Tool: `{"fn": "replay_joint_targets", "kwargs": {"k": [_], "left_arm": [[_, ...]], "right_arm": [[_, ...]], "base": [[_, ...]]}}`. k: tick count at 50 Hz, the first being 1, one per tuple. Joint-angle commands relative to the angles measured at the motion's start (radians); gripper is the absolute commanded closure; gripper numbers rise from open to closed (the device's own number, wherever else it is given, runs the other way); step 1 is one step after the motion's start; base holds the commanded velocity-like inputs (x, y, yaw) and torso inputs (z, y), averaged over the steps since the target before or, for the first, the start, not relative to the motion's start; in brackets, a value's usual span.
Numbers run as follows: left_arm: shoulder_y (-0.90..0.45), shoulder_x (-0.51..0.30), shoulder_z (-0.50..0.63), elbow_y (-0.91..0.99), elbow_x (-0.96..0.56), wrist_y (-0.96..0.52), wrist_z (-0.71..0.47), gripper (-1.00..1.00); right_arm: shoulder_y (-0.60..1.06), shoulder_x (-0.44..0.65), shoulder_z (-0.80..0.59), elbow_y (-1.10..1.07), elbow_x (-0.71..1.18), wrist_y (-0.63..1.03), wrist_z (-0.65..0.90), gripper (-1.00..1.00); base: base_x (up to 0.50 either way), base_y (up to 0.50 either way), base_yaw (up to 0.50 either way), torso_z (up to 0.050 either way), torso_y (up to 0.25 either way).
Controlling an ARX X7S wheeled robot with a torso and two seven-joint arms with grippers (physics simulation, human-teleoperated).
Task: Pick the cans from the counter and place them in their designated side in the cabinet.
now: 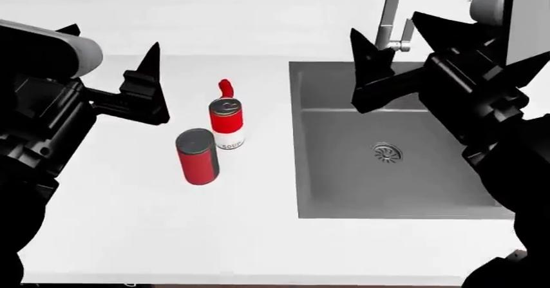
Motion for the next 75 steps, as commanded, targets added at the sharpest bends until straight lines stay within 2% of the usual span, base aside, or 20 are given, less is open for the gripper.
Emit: {"fn": "replay_joint_targets", "kwargs": {"k": [1, 16, 22, 28, 39, 48, 59, 64, 67, 75], "left_arm": [[-0.033, -0.015, -0.007, 0.023, -0.023, -0.056, -0.002, -1.0], [-0.037, -0.029, 0.004, 0.03, -0.044, -0.064, -0.016, -1.0], [-0.04, -0.037, 0.013, 0.024, -0.046, -0.064, -0.031, -1.0], [-0.064, -0.039, 0.004, 0.019, -0.052, -0.085, -0.045, -1.0], [-0.076, -0.05, -0.004, 0.024, -0.096, -0.099, -0.072, -1.0], [-0.08, -0.072, -0.032, 0.024, -0.214, -0.104, -0.15, -1.0], [-0.061, -0.084, -0.039, 0.018, -0.254, -0.083, -0.177, -1.0], [-0.054, -0.085, -0.034, 0.019, -0.266, -0.078, -0.188, -1.0], [-0.05, -0.086, -0.027, 0.016, -0.27, -0.072, -0.195, -1.0], [-0.029, -0.09, -0.008, 0.007, -0.276, -0.046, -0.211, -1.0]], "right_arm": [[0.054, 0.023, -0.015, -0.002, 0.024, 0.039, 0.0, -1.0], [0.11, 0.036, 0.008, 0.003, 0.063, 0.11, 0.019, -1.0], [0.124, 0.031, 0.034, 0.013, 0.108, 0.137, 0.037, -1.0], [0.145, 0.033, 0.053, 0.027, 0.168, 0.143, 0.085, -1.0], [0.152, 0.05, 0.045, 0.049, 0.237, 0.123, 0.151, -1.0], [0.153, 0.061, 0.035, 0.055, 0.268, 0.12, 0.175, -1.0], [0.149, 0.076, 0.024, 0.059, 0.34, 0.129, 0.227, -1.0], [0.114, 0.105, -0.016, 0.059, 0.365, 0.115, 0.233, -1.0], [0.074, 0.149, -0.113, 0.059, 0.333, 0.065, 0.212, -1.0], [0.057, 0.192, -0.268, 0.108, 0.343, 0.036, 0.125, -1.0]], "base": [[0.17, 0.0, 0.5, 0.05, 0.0], [0.17, 0.01, 0.5, 0.05, 0.0], [0.4, 0.25, 0.0, 0.048, 0.0], [0.46, 0.05, 0.0, 0.006, 0.0], [0.03, -0.01, 0.0, 0.0, 0.0], [0.11, -0.04, 0.0, 0.0, 0.0], [0.05, -0.06, 0.0, 0.0, 0.0], [0.0, 0.0, 0.0, 0.0, 0.0], [0.0, 0.0, 0.0, 0.0, 0.0], [0.0, 0.0, 0.0, 0.0, 0.0]]}}
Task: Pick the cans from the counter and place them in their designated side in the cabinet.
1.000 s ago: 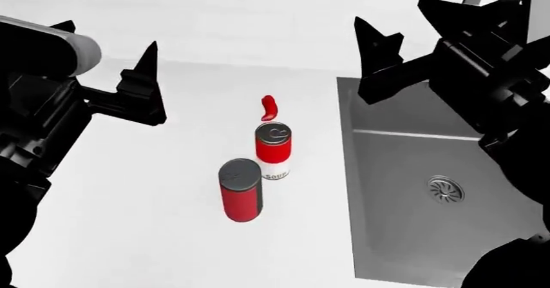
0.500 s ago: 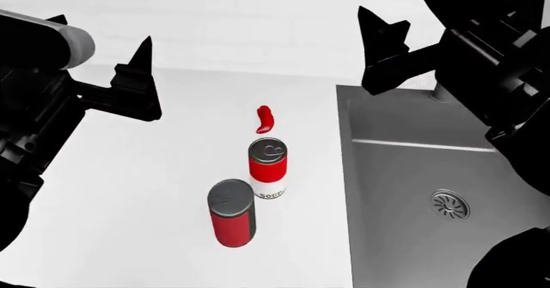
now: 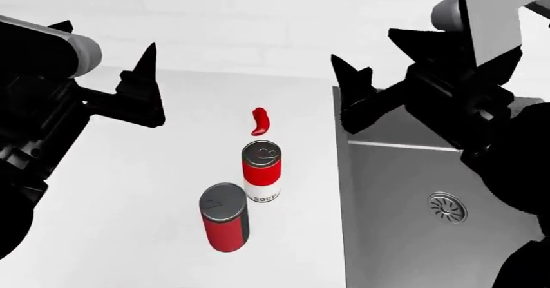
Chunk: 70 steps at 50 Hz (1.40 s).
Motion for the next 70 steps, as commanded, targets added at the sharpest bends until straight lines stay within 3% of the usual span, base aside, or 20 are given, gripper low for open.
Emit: {"fn": "replay_joint_targets", "kwargs": {"k": [1, 13, 19, 29, 43, 54, 59, 70], "left_arm": [[0.022, -0.008, 0.018, -0.011, -0.021, 0.028, -0.026, -1.0], [0.087, -0.027, 0.068, -0.055, 0.007, 0.131, -0.029, -1.0], [0.112, -0.035, 0.077, -0.071, 0.016, 0.166, -0.025, -1.0], [0.176, -0.051, 0.096, -0.125, 0.05, 0.271, -0.006, -1.0], [0.185, -0.047, 0.086, -0.122, 0.04, 0.277, -0.012, -1.0], [0.183, -0.052, 0.106, -0.122, 0.042, 0.284, -0.017, -1.0], [0.197, -0.061, 0.11, -0.136, 0.05, 0.302, -0.014, -1.0], [0.208, -0.059, 0.133, -0.148, 0.057, 0.318, -0.02, -1.0]], "right_arm": [[-0.029, 0.065, -0.185, 0.046, 0.014, -0.05, -0.077, -1.0], [0.108, 0.052, -0.472, 0.174, -0.035, -0.118, -0.23, -1.0], [0.136, 0.024, -0.537, 0.266, -0.058, -0.166, -0.285, -1.0], [0.117, 0.018, -0.552, 0.319, -0.044, -0.188, -0.323, -1.0], [0.09, 0.036, -0.545, 0.309, -0.107, -0.267, -0.267, -1.0], [0.174, 0.132, -0.679, 0.459, -0.134, -0.406, -0.577, -1.0], [0.146, 0.149, -0.614, 0.507, -0.081, -0.457, -0.639, -1.0], [0.078, 0.194, -0.634, 0.439, -0.064, -0.528, -0.722, -1.0]], "base": [[0.0, 0.0, 0.0, 0.0, 0.0], [0.0, 0.0, 0.0, 0.0, 0.0], [0.0, 0.0, 0.0, 0.0, 0.0], [0.0, 0.0, 0.0, 0.0, 0.0], [0.0, 0.0, 0.0, 0.0, 0.0], [0.0, 0.0, 0.0, 0.0, 0.0], [0.0, 0.0, 0.0, 0.0, 0.0], [0.0, 0.0, 0.0, 0.0, 0.0]]}}
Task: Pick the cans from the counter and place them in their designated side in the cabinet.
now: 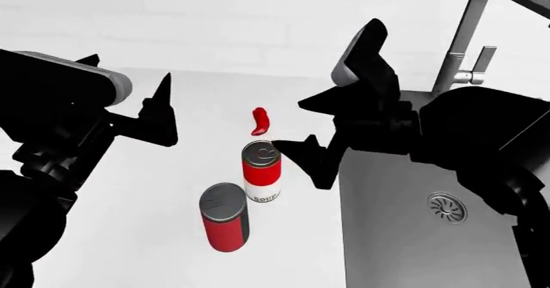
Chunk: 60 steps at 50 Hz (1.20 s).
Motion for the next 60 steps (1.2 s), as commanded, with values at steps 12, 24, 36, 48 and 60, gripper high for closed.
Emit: {"fn": "replay_joint_targets", "kwargs": {"k": [12, 24, 36, 48, 60], "left_arm": [[0.0, 0.006, 0.021, -0.011, -0.005, 0.008, -0.011, -1.0], [-0.006, 0.001, 0.016, -0.01, -0.015, 0.0, -0.015, -1.0], [-0.004, -0.005, 0.023, -0.015, -0.016, 0.007, -0.018, -1.0], [-0.015, -0.014, 0.035, -0.021, -0.014, 0.006, -0.025, -1.0], [0.006, -0.019, 0.038, -0.037, -0.007, 0.04, -0.019, -1.0]], "right_arm": [[-0.037, -0.007, -0.138, 0.053, -0.112, -0.139, -0.104, -1.0], [-0.06, -0.036, -0.157, 0.102, -0.131, -0.186, -0.113, -1.0], [-0.092, -0.065, -0.175, 0.178, -0.163, -0.248, -0.112, -1.0], [-0.108, -0.11, -0.186, 0.254, -0.175, -0.297, -0.125, -1.0], [-0.129, -0.176, -0.193, 0.382, -0.197, -0.36, -0.125, -1.0]], "base": [[0.0, 0.0, 0.0, 0.0, 0.0], [0.0, 0.0, 0.0, 0.0, 0.0], [0.0, 0.0, 0.0, 0.0, 0.0], [0.0, 0.0, 0.0, 0.0, 0.0], [0.0, 0.0, 0.0, 0.0, 0.0]]}}
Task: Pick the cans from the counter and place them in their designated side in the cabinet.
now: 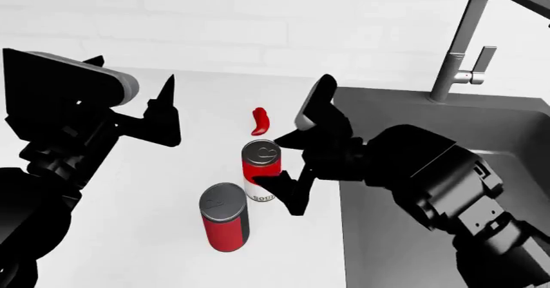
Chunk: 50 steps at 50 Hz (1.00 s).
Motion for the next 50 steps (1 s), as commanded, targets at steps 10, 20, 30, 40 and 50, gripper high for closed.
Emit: {"fn": "replay_joint_targets", "kwargs": {"k": [10, 20, 30, 40, 50], "left_arm": [[0.024, -0.006, 0.003, -0.016, 0.006, 0.034, -0.002, -1.0], [0.047, -0.006, -0.013, -0.011, 0.0, 0.049, -0.003, -1.0], [0.055, -0.001, -0.032, 0.025, -0.021, 0.027, -0.018, -1.0], [0.045, -0.002, -0.035, 0.054, -0.031, 0.002, -0.038, -1.0], [0.032, 0.007, -0.044, 0.076, -0.053, -0.029, -0.056, -1.0]], "right_arm": [[-0.025, -0.053, 0.006, 0.11, -0.007, -0.066, -0.01, 1.0], [-0.028, 0.055, 0.174, -0.138, 0.12, 0.041, 0.152, 1.0], [0.078, 0.126, 0.327, -0.409, 0.335, 0.375, 0.405, 1.0], [0.195, 0.154, 0.523, -0.613, 0.583, 0.604, 0.688, 1.0], [0.305, 0.108, 0.616, -0.621, 0.805, 0.73, 0.987, 1.0]], "base": [[0.0, 0.0, 0.0, 0.0, 0.0], [0.0, 0.0, 0.0, 0.0, 0.0], [0.0, 0.0, 0.0, 0.0, 0.0], [0.0, 0.0, 0.0, 0.0, 0.0], [0.0, 0.0, 0.0, 0.0, 0.0]]}}
